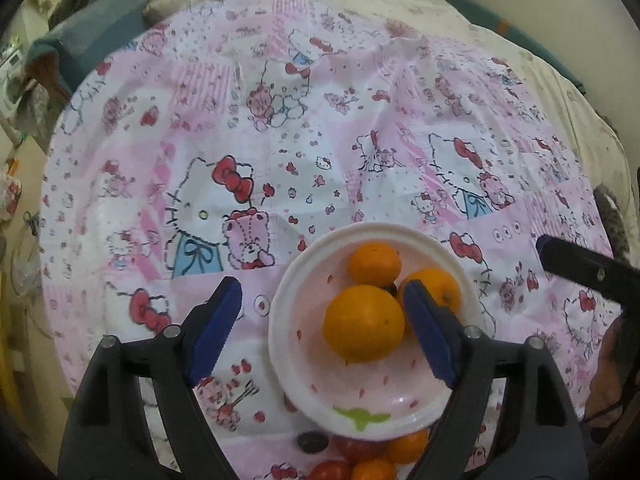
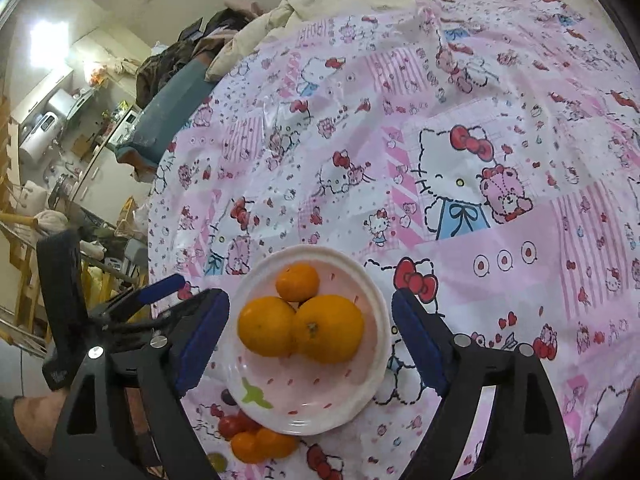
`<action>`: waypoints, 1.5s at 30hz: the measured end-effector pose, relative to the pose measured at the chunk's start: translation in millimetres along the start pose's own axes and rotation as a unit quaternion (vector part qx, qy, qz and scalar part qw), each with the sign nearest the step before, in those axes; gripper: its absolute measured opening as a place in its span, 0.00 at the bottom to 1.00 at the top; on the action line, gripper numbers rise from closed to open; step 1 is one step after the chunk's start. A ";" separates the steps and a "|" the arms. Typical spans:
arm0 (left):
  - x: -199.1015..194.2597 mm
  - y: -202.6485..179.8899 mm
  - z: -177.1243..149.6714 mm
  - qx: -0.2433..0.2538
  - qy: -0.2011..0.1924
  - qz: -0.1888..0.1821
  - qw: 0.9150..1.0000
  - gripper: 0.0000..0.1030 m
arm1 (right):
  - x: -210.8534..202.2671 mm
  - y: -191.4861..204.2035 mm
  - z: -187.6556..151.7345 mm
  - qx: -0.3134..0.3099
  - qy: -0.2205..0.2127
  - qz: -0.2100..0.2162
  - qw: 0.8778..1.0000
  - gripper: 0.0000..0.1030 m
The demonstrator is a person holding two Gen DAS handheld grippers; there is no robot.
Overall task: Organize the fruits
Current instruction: 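Lift both open tools away from the plate, then grasp a red tomato with the left tool while the right tool grasps a small orange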
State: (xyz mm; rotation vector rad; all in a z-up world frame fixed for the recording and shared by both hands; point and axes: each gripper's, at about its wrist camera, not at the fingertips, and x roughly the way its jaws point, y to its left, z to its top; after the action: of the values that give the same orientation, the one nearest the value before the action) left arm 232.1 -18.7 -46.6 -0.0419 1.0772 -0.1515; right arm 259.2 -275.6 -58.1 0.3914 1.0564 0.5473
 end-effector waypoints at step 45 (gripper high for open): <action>-82.7 2.2 -116.1 -0.057 -0.033 0.059 0.996 0.83 | -56.4 22.7 -113.0 0.003 -0.027 -0.034 0.999 0.84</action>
State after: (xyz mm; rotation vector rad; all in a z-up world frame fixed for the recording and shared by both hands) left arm 91.8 0.0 -29.6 -0.0846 1.0187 0.0169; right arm 131.4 -286.0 -55.9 0.3729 1.0169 0.4709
